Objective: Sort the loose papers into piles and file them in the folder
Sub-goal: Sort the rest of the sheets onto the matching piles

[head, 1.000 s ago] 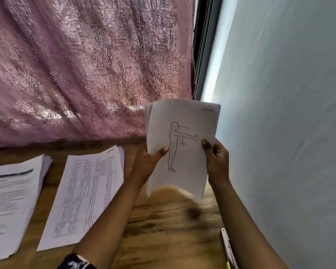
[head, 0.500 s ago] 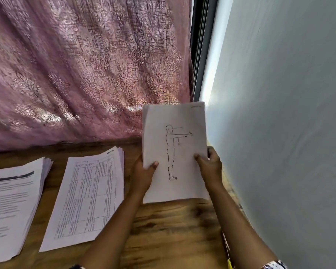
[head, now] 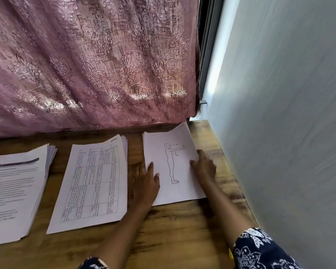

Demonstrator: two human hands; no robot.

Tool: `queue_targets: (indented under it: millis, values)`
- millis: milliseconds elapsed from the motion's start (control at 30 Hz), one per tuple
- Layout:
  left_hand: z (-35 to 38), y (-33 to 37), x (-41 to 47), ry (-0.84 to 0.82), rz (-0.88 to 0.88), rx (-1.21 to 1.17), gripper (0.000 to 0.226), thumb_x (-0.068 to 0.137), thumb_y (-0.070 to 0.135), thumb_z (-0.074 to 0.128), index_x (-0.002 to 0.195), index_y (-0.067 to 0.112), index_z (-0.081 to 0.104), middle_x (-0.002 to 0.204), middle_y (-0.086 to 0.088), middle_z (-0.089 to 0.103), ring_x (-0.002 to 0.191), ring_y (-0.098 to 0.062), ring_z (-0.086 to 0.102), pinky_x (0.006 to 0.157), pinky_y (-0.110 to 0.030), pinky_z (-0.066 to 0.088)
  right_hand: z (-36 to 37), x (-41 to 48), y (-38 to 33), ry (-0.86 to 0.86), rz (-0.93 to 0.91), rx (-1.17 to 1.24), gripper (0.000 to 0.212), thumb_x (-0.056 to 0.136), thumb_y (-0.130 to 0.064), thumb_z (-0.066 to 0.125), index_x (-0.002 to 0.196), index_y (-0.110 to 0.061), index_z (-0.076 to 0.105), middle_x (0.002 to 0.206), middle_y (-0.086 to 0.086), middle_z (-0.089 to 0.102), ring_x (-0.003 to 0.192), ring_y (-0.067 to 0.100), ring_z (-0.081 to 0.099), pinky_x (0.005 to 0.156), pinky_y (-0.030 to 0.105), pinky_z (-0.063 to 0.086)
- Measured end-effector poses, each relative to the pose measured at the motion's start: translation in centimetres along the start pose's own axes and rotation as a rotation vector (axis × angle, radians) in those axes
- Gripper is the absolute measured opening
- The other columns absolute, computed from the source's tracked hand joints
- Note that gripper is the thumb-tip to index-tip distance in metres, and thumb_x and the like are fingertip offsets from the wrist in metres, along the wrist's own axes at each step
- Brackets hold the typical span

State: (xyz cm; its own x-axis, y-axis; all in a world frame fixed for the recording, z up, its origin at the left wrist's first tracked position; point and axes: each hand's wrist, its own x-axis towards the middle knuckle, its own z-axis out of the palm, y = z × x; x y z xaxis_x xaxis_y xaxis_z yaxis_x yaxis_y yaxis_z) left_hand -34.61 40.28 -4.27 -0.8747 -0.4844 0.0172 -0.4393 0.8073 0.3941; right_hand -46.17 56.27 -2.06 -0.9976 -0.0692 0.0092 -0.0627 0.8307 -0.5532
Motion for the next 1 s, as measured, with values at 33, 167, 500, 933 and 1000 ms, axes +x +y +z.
queue_targets:
  millis: [33,167,500,933,1000]
  values:
    - [0.6,-0.2,-0.2,0.001,0.012,0.013,0.053,0.102,0.037,0.037,0.151,0.020,0.028,0.157,-0.015,0.026,0.146,-0.033,0.019,0.116,-0.046,0.017,0.3,-0.2,0.2,0.022,-0.017,-0.045,0.045,0.089,-0.024,0.060,0.132,-0.015,0.048,0.124,0.010,0.057,0.114,0.032,0.051,0.090,0.041,0.040]
    - [1.6,-0.7,-0.3,0.045,0.080,0.071,0.056,0.100,0.038,0.030,0.151,0.015,0.030,0.156,-0.017,0.024,0.146,-0.034,0.021,0.115,-0.042,0.011,1.9,-1.3,0.9,0.089,-0.136,-0.196,0.052,0.088,-0.021,0.063,0.137,-0.014,0.048,0.135,0.014,0.051,0.118,0.035,0.050,0.090,0.047,0.039]
    - [2.0,-0.7,1.1,-0.012,0.057,0.142,0.066,0.095,0.044,0.007,0.154,0.016,0.008,0.161,-0.010,0.005,0.149,-0.026,0.001,0.114,-0.037,-0.008,2.5,0.6,1.5,-0.199,-0.212,-0.344,0.062,0.102,-0.044,0.020,0.153,-0.013,0.003,0.161,0.003,-0.001,0.148,0.016,-0.002,0.117,0.047,-0.003]
    - [-5.7,-2.2,-3.4,0.207,0.223,-0.249,0.056,0.098,0.043,0.040,0.148,0.019,0.035,0.156,-0.003,0.030,0.146,-0.020,0.022,0.118,-0.034,0.010,0.5,-4.2,-1.5,0.108,-0.518,-0.041,0.048,0.098,-0.034,0.037,0.137,-0.010,0.049,0.145,0.010,0.046,0.138,0.026,0.038,0.112,0.054,0.012]
    - [-6.8,-6.9,-6.8,0.216,0.310,-0.168,0.057,0.096,0.052,0.041,0.146,0.025,0.039,0.155,0.001,0.034,0.144,-0.020,0.028,0.117,-0.046,0.022,1.1,-8.4,-2.9,-0.008,-0.734,-0.002,0.044,0.097,-0.030,0.038,0.134,-0.012,0.054,0.143,0.008,0.049,0.136,0.025,0.041,0.113,0.046,0.015]
